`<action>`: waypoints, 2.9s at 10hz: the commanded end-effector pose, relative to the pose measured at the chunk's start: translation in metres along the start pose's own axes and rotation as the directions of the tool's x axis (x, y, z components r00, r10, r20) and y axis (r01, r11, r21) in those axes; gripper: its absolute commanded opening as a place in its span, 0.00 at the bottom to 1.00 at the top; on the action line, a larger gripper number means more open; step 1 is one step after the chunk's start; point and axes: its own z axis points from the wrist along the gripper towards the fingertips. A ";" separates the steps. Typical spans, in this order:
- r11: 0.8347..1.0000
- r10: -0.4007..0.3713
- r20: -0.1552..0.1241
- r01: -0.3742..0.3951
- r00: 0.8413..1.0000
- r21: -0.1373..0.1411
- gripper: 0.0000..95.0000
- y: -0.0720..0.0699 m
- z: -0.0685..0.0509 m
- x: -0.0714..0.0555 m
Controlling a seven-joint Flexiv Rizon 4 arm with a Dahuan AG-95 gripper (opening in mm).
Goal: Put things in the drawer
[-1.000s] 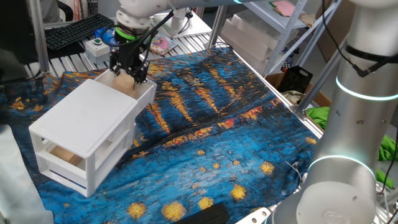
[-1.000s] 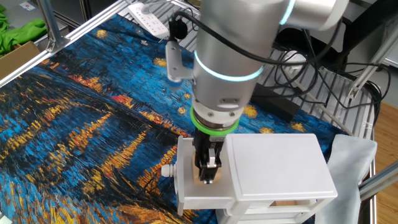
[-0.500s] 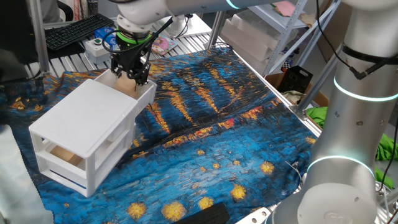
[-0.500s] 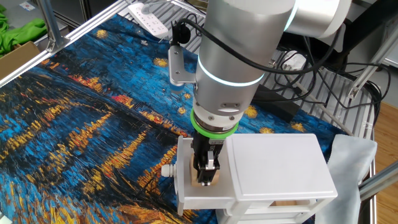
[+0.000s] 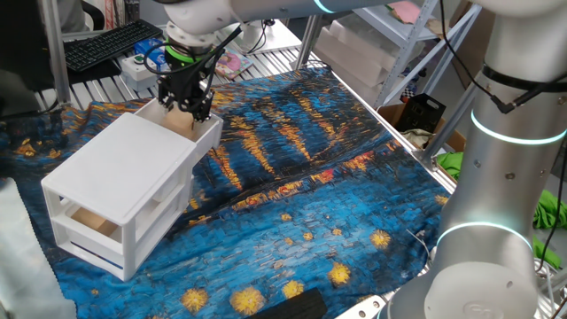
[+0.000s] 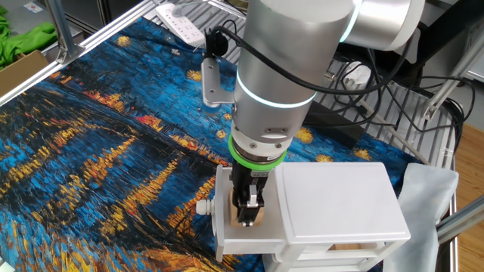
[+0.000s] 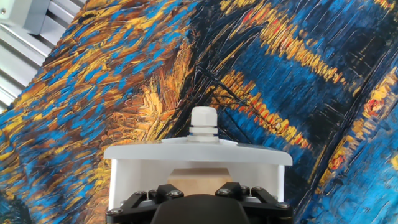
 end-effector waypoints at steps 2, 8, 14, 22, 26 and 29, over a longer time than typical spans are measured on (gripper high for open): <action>1.000 -0.001 -0.001 0.001 1.000 0.002 0.20 0.000 0.001 0.000; 1.000 0.005 -0.010 -0.005 1.000 0.015 0.60 0.000 0.001 0.000; 0.999 -0.033 -0.044 0.035 0.998 0.038 0.60 -0.003 -0.016 -0.002; 0.993 -0.111 -0.045 0.113 0.993 0.041 0.00 -0.008 -0.045 -0.014; 0.989 -0.139 -0.058 0.141 0.989 0.035 0.00 -0.003 -0.053 -0.043; 0.990 -0.133 -0.061 0.135 0.989 0.031 0.00 -0.001 -0.052 -0.055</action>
